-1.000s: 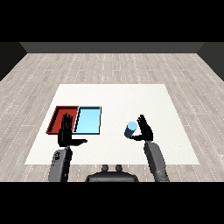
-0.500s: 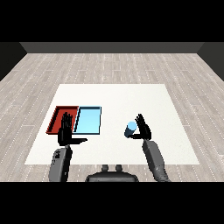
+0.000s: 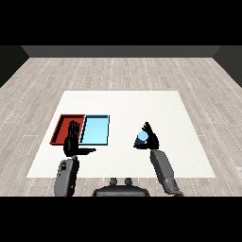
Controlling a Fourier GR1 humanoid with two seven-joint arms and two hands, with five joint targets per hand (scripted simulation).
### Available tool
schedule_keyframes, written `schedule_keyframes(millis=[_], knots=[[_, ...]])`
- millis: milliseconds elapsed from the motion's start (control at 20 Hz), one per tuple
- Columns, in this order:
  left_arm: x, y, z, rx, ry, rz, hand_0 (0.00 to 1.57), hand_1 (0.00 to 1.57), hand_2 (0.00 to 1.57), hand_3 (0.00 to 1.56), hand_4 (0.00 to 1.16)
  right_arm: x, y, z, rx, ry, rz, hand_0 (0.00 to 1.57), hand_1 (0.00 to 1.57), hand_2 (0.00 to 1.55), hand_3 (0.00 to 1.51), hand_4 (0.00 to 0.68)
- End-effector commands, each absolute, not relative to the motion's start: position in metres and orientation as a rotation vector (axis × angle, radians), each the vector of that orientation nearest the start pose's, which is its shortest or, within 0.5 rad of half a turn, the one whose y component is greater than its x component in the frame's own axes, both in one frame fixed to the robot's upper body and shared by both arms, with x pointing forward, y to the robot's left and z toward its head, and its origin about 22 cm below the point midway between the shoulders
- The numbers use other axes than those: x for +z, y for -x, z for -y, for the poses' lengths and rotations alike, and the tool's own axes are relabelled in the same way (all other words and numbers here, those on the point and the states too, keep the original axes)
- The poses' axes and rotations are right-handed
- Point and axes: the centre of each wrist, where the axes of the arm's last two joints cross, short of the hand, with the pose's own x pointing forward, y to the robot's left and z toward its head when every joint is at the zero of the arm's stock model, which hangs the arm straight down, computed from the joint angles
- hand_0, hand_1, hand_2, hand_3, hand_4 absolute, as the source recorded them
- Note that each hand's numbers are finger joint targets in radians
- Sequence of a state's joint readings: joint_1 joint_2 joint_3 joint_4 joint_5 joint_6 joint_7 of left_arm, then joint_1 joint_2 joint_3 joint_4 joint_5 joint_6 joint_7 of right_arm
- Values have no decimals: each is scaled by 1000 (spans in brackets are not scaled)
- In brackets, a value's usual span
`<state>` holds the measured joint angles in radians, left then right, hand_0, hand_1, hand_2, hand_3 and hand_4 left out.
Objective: Pick the blue can and put it in the blue box
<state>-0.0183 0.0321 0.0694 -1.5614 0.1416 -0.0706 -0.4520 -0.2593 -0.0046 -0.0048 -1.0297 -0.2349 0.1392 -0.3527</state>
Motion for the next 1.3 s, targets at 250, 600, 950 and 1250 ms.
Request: schedule_keyframes(millis=[250,600,950,1250], knots=[[-5,-241,-265,122,69,2045,0,0,0,0,0,-69,-309,206,-71,-342,1598,0,0,0,0,0],[9,-241,-263,103,80,2028,0,0,0,0,0,-67,-313,179,-51,-305,1588,0,0,0,0,0],[-13,-230,-260,116,75,2038,0,0,0,0,0,-82,-310,198,17,-144,1545,1563,1563,1481,1445,659],[-6,-238,-271,118,106,2042,0,0,0,0,0,-63,-325,184,29,-125,1558,1555,1555,1490,1441,680]])
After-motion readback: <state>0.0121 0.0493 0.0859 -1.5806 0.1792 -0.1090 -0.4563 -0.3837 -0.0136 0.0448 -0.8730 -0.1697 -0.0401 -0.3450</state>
